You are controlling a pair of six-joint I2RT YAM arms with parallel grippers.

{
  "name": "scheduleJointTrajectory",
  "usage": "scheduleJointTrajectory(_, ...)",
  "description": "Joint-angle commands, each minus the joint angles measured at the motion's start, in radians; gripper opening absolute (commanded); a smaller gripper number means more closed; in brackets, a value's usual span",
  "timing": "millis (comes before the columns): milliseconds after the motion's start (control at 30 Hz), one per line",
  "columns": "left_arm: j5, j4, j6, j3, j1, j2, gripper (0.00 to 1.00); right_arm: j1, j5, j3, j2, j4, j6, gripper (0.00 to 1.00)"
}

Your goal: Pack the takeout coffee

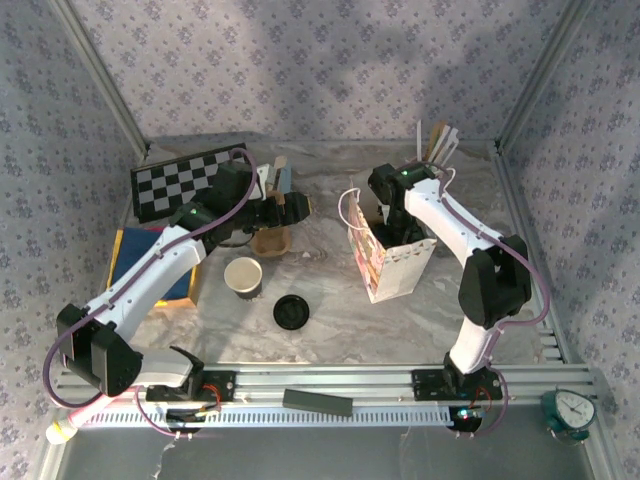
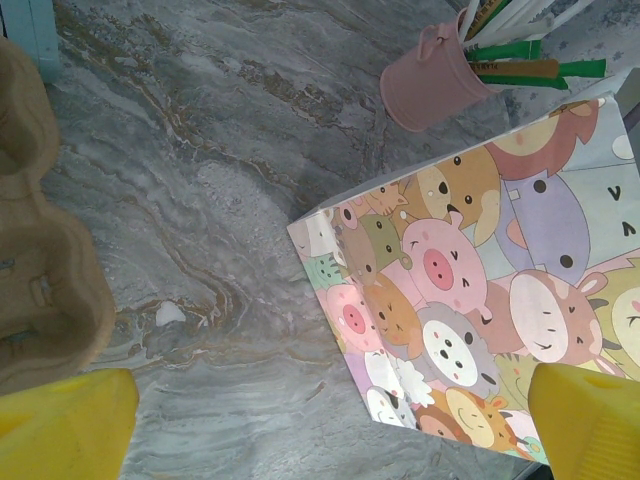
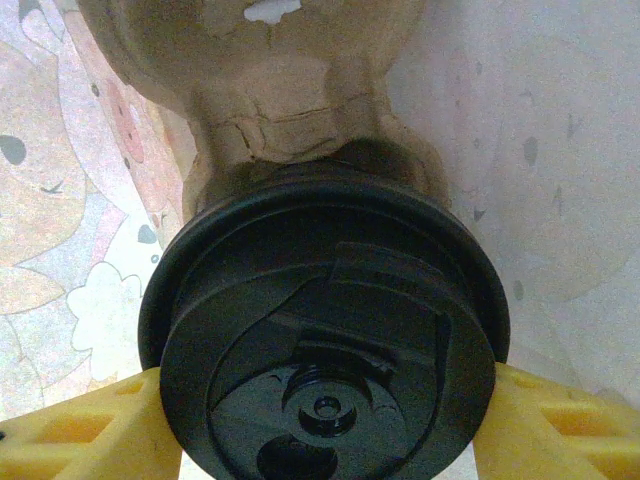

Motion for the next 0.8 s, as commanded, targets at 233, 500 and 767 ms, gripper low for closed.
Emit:
scheduleJointTrajectory(233,0.003,0.006,-0.003,0.026,-0.004,-0.002,1.00,-0.002,0.022,0.016,0.011,-0.047,0.020,0.69)
scheduleJointTrajectory(500,0.003,0.006,-0.004,0.022,-0.005,-0.005,1.00,-0.001,0.023,0.016,0.009,-0.044,0.021,0.70)
scheduleJointTrajectory(767,0.003,0.006,-0.006,0.020,-0.005,-0.008,1.00,0.000,0.026,0.011,0.007,-0.042,0.022,0.70)
